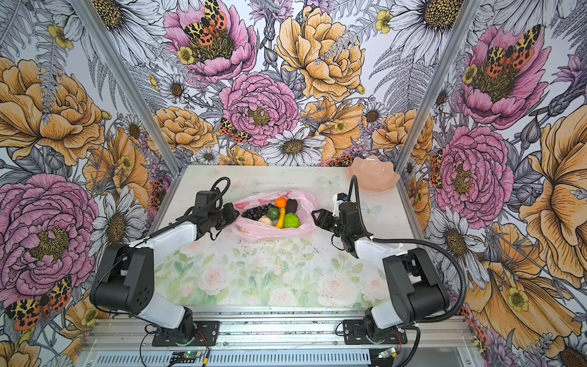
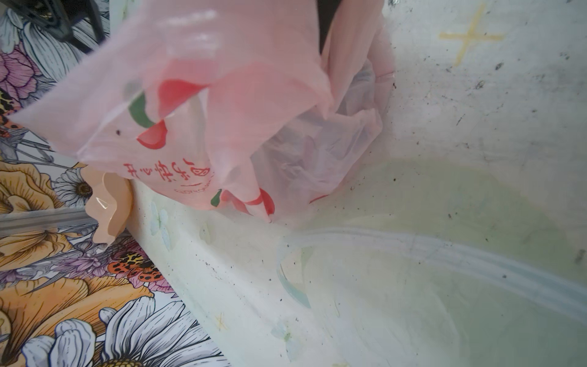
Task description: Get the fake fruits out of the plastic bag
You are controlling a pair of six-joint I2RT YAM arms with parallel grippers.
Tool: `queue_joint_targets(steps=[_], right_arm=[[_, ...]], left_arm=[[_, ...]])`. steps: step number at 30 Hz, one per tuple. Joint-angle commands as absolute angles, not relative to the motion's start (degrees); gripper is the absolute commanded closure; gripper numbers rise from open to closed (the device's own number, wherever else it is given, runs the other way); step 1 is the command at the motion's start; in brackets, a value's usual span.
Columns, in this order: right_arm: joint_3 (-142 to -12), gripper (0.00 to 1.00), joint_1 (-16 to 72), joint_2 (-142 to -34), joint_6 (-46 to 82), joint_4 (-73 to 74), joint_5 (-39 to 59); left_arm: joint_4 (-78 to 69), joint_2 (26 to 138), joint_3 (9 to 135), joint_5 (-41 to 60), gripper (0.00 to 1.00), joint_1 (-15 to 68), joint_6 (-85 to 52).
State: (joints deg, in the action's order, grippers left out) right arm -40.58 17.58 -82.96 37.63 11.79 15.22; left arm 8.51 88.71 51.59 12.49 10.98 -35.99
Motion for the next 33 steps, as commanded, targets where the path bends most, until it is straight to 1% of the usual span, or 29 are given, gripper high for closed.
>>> queue_joint_targets(steps=[1, 5, 9, 14, 17, 18, 19, 21, 22, 23, 24, 25, 30, 33], right_arm=[[-48.3, 0.27, 24.1, -80.5, 19.4, -7.6, 1.4], [-55.6, 0.26, 26.8, -83.6, 12.7, -10.3, -2.6], [-62.8, 0.25, 27.2, -91.0, 8.2, -11.9, -5.4], [-70.2, 0.27, 27.1, -99.2, 3.4, -12.1, -0.5], [-74.3, 0.29, 26.9, -103.1, 1.7, -12.4, -0.7], [-75.8, 0.31, 26.7, -104.2, 1.2, -12.9, -0.3], [-77.6, 0.35, 26.3, -105.9, 0.9, -13.8, 0.9], [-80.5, 0.46, 24.7, -108.6, 1.0, -15.1, 6.3], [-81.9, 0.50, 23.1, -110.0, 1.8, -15.7, 12.9], [-83.8, 0.56, 21.2, -111.8, 3.0, -16.5, 20.3], [-85.2, 0.64, 19.5, -113.4, 4.3, -17.0, 25.6], [-86.1, 0.69, 18.3, -114.4, 5.4, -17.2, 27.9], [-87.4, 0.91, 14.5, -117.4, 6.3, -17.3, 29.0], [-88.4, 1.00, 12.3, -119.0, 8.6, -17.2, 31.4]], left_arm=[[11.3, 88.0, 53.3, 8.5, 1.00, 11.2, -33.5], [11.9, 88.5, 54.3, 8.0, 1.00, 11.6, -33.4], [12.3, 89.3, 55.3, 8.2, 1.00, 11.9, -33.4], [13.0, 90.6, 56.6, 9.4, 1.00, 12.2, -33.0], [13.7, 91.5, 57.6, 10.4, 1.00, 12.2, -32.1], [13.8, 91.7, 57.7, 10.5, 1.00, 12.2, -32.0], [13.9, 91.9, 57.7, 10.5, 1.00, 12.2, -31.8], [14.2, 92.3, 57.8, 10.5, 1.00, 12.0, -31.3], [14.2, 92.5, 57.8, 10.7, 1.00, 11.8, -31.2], [14.1, 92.8, 57.7, 11.1, 1.00, 11.4, -31.2], [13.9, 92.9, 57.5, 11.4, 1.00, 10.9, -31.1], [13.3, 93.2, 57.0, 12.0, 1.00, 10.3, -31.5], [7.7, 93.7, 52.3, 15.4, 1.00, 6.2, -33.4], [3.1, 93.7, 48.5, 18.1, 1.00, 2.6, -35.5]])
